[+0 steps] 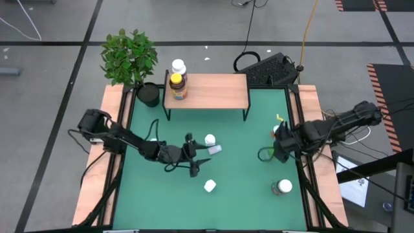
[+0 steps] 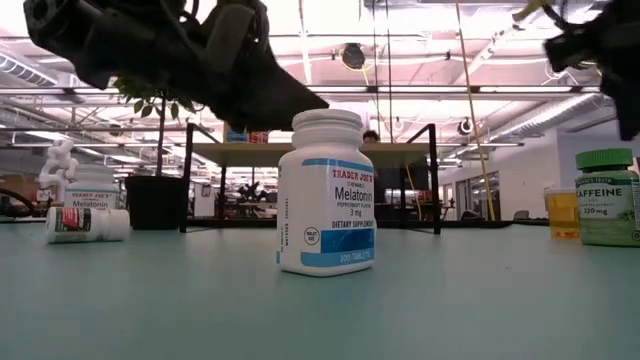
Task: Pick and place medicine bottles onto shelf by color
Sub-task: Put the large green pill bottle pill on the shelf
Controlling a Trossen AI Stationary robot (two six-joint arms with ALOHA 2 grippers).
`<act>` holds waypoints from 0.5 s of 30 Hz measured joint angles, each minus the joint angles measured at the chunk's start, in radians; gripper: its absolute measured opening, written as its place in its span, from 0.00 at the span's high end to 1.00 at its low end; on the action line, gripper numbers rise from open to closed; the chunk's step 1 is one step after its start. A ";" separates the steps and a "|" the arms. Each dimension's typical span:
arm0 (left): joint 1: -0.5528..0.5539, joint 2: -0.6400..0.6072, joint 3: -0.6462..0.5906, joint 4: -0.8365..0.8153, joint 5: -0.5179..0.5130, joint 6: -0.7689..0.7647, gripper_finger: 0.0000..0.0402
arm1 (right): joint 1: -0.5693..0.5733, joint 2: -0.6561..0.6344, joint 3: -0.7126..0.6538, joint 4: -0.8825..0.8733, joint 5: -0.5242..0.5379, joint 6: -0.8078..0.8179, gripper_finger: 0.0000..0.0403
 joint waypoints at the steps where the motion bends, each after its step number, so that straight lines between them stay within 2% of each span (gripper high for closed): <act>1: -0.006 0.003 0.006 0.002 0.000 0.017 0.40 | 0.029 0.000 -0.009 0.002 -0.021 -0.024 0.03; 6: -0.013 0.001 0.039 0.007 -0.005 0.112 0.40 | 0.156 -0.001 -0.017 0.010 -0.078 -0.026 0.03; 11: -0.009 0.008 0.061 0.007 0.038 0.112 0.40 | 0.191 -0.001 -0.018 -0.023 -0.001 0.009 0.03; 15: -0.009 0.011 0.062 0.029 0.040 0.113 0.40 | 0.246 -0.001 -0.018 0.019 -0.002 0.061 0.03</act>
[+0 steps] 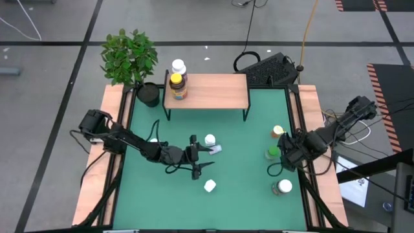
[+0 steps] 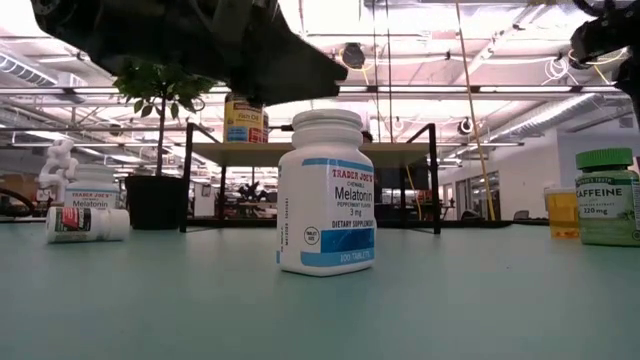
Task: Pick and place medicine bottles onto shelf by color
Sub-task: Put the large green pill bottle pill on the shelf
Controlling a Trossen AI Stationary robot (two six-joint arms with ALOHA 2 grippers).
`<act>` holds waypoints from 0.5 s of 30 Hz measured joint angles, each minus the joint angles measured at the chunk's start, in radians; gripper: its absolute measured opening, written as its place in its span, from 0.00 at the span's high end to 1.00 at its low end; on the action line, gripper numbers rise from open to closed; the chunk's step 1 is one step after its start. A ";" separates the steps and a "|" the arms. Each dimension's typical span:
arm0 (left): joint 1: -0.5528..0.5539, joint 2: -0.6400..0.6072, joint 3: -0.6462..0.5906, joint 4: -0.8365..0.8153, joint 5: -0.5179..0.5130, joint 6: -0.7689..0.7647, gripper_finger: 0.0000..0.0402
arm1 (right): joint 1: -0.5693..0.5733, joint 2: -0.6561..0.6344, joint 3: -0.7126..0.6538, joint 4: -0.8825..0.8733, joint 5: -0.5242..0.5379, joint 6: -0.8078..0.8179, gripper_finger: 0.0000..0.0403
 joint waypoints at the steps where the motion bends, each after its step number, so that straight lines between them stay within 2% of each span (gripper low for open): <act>1: 0.000 -0.001 0.000 0.005 0.000 -0.001 0.40 | 0.023 0.000 0.000 0.019 -0.011 0.011 0.03; 8: -0.045 0.000 0.000 0.023 -0.009 -0.003 0.40 | 0.145 0.033 0.013 0.066 -0.146 0.167 0.03; 15: -0.103 0.000 0.000 0.077 -0.066 0.011 0.40 | 0.294 0.163 0.121 0.094 -0.260 0.338 0.03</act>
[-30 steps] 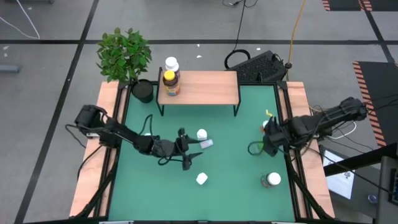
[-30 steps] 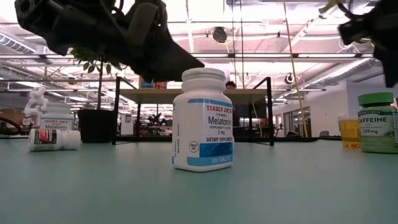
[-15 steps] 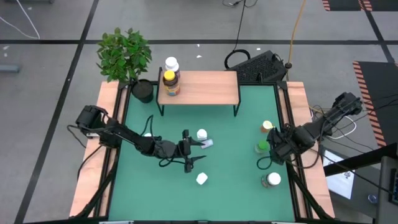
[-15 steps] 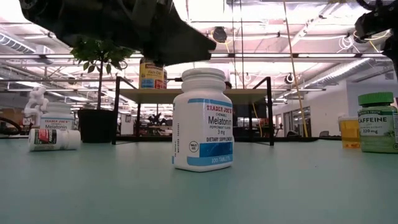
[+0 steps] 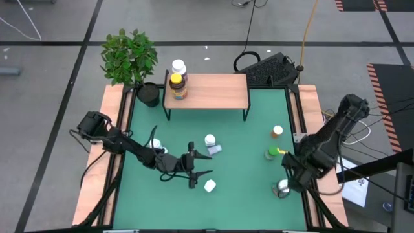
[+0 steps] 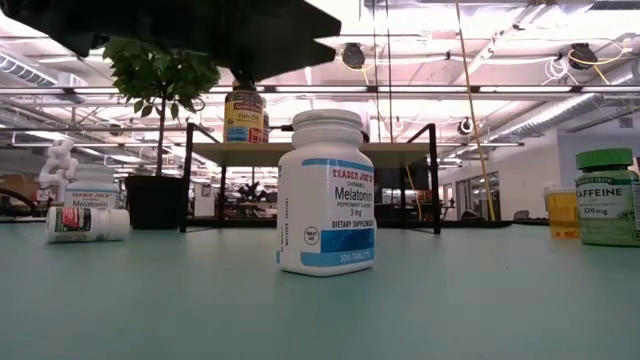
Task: Pick and place medicine bottles onto shelf by color
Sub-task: Put the large green pill bottle pill on the shelf
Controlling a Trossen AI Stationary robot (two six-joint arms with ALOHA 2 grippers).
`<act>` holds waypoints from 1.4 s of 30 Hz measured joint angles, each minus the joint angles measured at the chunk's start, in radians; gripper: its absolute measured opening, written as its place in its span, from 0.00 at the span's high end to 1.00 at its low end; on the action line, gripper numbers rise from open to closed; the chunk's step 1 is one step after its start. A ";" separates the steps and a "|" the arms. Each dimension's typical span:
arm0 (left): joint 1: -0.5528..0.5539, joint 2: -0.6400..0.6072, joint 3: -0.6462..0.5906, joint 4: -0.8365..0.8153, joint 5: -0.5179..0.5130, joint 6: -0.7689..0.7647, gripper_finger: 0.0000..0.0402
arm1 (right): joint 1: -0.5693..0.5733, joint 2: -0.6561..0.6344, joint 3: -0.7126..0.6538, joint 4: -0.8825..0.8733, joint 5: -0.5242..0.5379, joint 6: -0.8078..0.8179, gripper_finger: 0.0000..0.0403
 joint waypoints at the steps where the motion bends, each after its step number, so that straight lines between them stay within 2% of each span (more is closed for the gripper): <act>1: -0.001 0.000 0.000 0.009 -0.001 0.000 0.40 | 0.028 0.022 0.019 0.012 -0.001 0.028 0.03; 6: 0.015 0.000 0.000 0.017 -0.001 0.022 0.40 | 0.171 0.124 0.082 0.086 0.001 0.186 0.03; 12: 0.044 0.000 0.000 0.041 0.027 0.045 0.40 | 0.310 0.238 0.085 0.211 0.025 0.355 0.03; 15: 0.045 0.000 0.000 0.016 0.029 0.043 0.40 | 0.354 0.290 0.085 0.208 0.100 0.396 0.03; 21: 0.011 0.000 0.000 -0.048 0.025 0.016 0.40 | 0.388 0.370 0.085 0.161 0.320 0.408 0.03; 27: 0.004 0.000 0.000 -0.050 0.002 0.022 0.40 | 0.388 0.378 0.025 0.196 0.479 0.410 0.03; 33: 0.003 0.000 0.000 -0.051 0.002 0.015 0.40 | 0.388 0.378 -0.081 0.309 0.549 0.401 0.03; 37: 0.003 0.000 0.000 -0.051 0.001 0.015 0.40 | 0.384 0.377 -0.126 0.386 0.605 0.375 0.11; 42: 0.003 0.000 0.000 -0.049 0.001 0.010 0.40 | 0.384 0.377 -0.140 0.431 0.644 0.336 0.30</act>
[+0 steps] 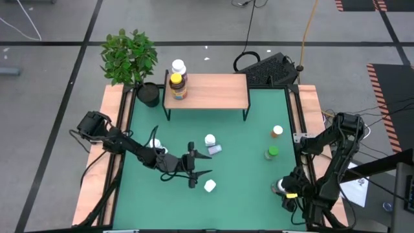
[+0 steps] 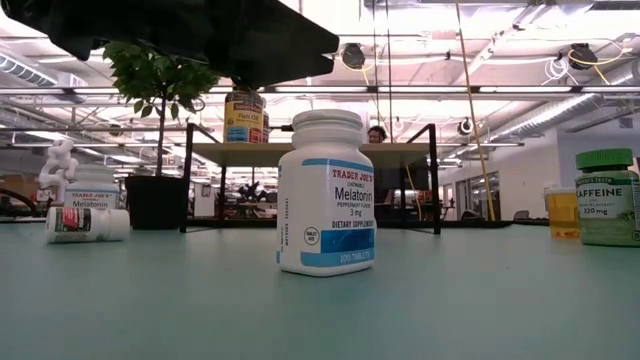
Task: Pick and place medicine bottles onto shelf by color
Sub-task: Put the large green pill bottle pill on the shelf
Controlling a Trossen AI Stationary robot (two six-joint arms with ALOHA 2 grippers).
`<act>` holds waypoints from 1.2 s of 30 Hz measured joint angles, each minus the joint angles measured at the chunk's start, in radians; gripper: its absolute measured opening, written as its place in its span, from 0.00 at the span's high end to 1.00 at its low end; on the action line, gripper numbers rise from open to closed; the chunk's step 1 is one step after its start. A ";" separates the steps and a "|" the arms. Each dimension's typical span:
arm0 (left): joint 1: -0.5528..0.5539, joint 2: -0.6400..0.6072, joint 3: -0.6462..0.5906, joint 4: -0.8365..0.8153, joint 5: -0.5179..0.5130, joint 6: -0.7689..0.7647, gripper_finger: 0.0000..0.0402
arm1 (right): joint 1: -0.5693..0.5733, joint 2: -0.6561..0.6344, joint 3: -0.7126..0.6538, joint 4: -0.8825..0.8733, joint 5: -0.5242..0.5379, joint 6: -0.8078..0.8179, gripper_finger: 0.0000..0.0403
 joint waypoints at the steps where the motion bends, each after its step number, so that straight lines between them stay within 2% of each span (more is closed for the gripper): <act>1: 0.000 0.000 0.000 0.000 0.000 -0.006 0.40 | 0.000 0.000 0.000 0.002 0.004 -0.005 0.33; 6: -0.002 0.000 0.000 0.000 -0.001 -0.035 0.40 | -0.025 0.003 -0.002 0.041 0.063 -0.089 0.34; 10: -0.002 0.000 0.000 0.012 -0.001 -0.049 0.40 | -0.108 0.003 -0.003 0.095 0.110 -0.252 0.31; 12: 0.000 0.000 0.000 0.044 -0.001 -0.042 0.40 | -0.178 0.003 -0.003 0.157 0.132 -0.393 0.30; 14: 0.011 0.000 0.000 0.072 0.000 -0.031 0.40 | -0.261 0.003 -0.003 0.242 0.144 -0.605 0.30; 19: 0.023 0.000 0.032 0.080 -0.005 -0.039 0.40 | -0.484 -0.040 0.023 0.386 0.094 -1.116 0.29; 24: 0.012 0.000 0.104 -0.030 -0.027 -0.034 0.40 | -0.620 -0.146 0.029 0.458 0.036 -1.484 0.29; 28: -0.011 0.000 0.167 -0.155 -0.089 0.006 0.40 | -0.694 -0.239 0.029 0.450 0.024 -1.642 0.29; 31: -0.016 0.000 0.200 -0.243 -0.136 0.005 0.40 | -0.735 -0.281 0.029 0.467 -0.040 -1.709 0.29; 36: -0.016 0.000 0.225 -0.256 -0.148 -0.019 0.40 | -0.763 -0.280 0.029 0.525 -0.098 -1.793 0.29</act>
